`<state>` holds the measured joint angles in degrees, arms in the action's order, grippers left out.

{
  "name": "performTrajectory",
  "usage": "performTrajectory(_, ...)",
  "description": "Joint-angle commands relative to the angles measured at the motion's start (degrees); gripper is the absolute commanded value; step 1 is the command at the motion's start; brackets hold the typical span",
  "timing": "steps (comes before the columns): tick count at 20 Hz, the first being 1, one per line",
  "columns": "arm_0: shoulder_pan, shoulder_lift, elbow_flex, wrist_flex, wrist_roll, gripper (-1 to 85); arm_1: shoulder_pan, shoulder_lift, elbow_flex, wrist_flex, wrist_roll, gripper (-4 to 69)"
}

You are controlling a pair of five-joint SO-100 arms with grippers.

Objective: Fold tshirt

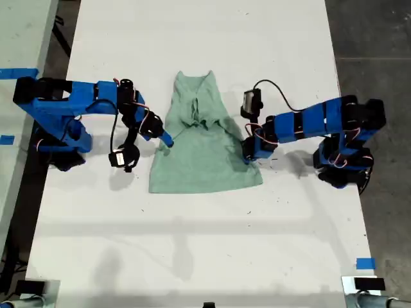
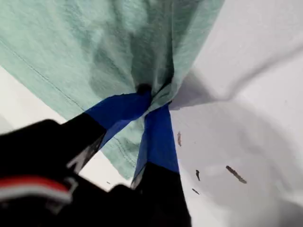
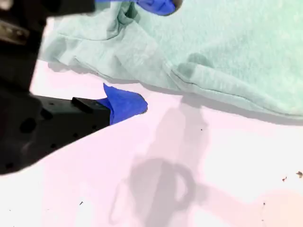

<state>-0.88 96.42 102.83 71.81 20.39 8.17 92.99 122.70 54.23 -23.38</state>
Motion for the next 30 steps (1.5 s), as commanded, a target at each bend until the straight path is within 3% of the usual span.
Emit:
performTrajectory(1,1.5,2.1,-2.4,-0.1,-0.7,24.6,-1.3,1.7,-1.9,6.4,0.7,-1.2)
performTrajectory(5,2.2,2.0,-2.5,-0.4,-1.1,24.6,-4.2,8.4,-10.1,18.5,1.3,-1.2)
performTrajectory(7,2.2,1.8,-2.5,-0.8,-1.2,24.6,-5.1,8.5,-17.0,21.2,1.6,-1.2)
performTrajectory(12,1.9,1.7,-2.8,-1.1,-1.2,24.5,-6.7,-6.4,-36.2,19.6,2.5,-1.2)
performTrajectory(16,1.9,1.6,-3.3,-0.9,-1.2,24.4,-6.9,-21.6,-46.6,14.1,5.6,-1.5)
performTrajectory(17,1.9,1.6,-3.5,-0.6,-1.2,24.4,-7.2,-24.0,-47.1,12.8,6.5,1.7)
performTrajectory(19,2.0,1.6,-3.7,-0.4,-1.2,24.4,-8.0,-27.8,-50.1,12.8,6.8,21.9)
performTrajectory(21,2.0,1.5,-3.9,-0.3,-1.3,24.4,-8.8,-28.1,-53.2,16.6,6.9,29.0)
performTrajectory(26,2.7,-0.5,-7.0,2.5,-2.4,24.7,-9.6,-17.3,-57.0,30.1,6.5,26.2)
performTrajectory(30,4.7,-3.2,-11.1,6.2,-5.1,25.6,-7.9,-6.6,-50.9,35.9,6.1,23.7)
